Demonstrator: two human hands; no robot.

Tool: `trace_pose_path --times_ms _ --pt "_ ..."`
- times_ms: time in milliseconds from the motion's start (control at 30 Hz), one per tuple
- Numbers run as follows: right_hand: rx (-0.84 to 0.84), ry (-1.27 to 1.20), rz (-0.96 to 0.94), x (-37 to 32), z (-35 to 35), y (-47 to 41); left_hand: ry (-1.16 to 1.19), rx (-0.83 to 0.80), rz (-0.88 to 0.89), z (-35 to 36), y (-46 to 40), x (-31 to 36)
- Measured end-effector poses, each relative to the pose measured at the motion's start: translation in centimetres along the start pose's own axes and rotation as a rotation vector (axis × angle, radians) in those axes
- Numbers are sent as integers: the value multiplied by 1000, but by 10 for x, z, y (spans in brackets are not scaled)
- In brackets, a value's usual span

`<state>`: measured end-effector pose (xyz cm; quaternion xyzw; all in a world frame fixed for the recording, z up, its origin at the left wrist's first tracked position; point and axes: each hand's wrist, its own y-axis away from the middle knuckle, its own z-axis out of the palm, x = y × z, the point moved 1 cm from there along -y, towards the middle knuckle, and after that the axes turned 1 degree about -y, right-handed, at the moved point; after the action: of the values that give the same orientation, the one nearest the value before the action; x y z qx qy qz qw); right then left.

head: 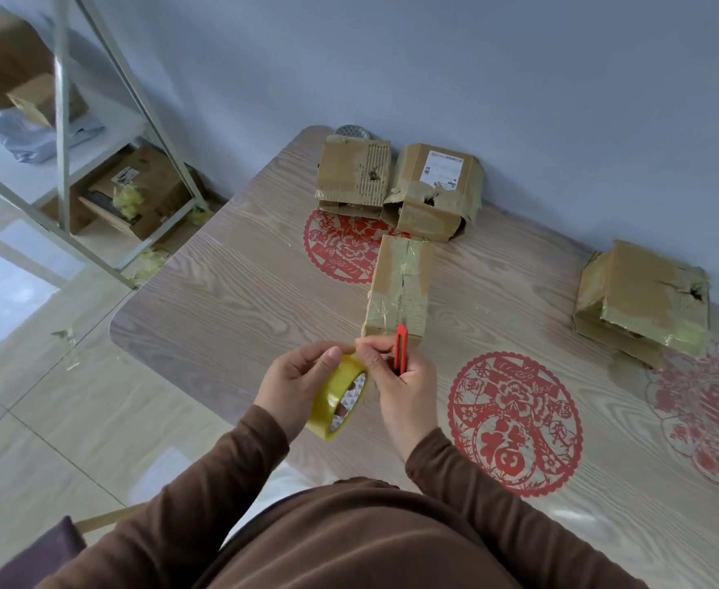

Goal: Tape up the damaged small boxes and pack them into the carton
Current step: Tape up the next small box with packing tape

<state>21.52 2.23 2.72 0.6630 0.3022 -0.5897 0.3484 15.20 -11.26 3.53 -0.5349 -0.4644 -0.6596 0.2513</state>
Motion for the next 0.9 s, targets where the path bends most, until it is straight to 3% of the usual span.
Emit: trace_pose_path --times_ms 67,200,300,367,467,567,800,900 --pt "-28 104 -45 -1 -2 1 -69 87 26 -4 -2 1" --pt "-250 257 -5 -3 6 0 -115 127 69 -9 -4 3" --pt "-152 163 72 -5 8 -17 -94 188 57 -18 -5 1" --pt "-195 215 84 -5 8 -32 -95 192 55 -23 -3 -1" --pt "-344 380 -14 -6 21 -40 -85 186 44 -29 0 -5" --pt "-370 527 -192 -5 35 -38 -77 210 34 -35 -1 -7" --pt "-407 613 -257 12 58 -37 -85 250 10 -48 -6 -14" --pt "-352 504 -176 24 70 -42 -174 306 11 -52 -12 -18"
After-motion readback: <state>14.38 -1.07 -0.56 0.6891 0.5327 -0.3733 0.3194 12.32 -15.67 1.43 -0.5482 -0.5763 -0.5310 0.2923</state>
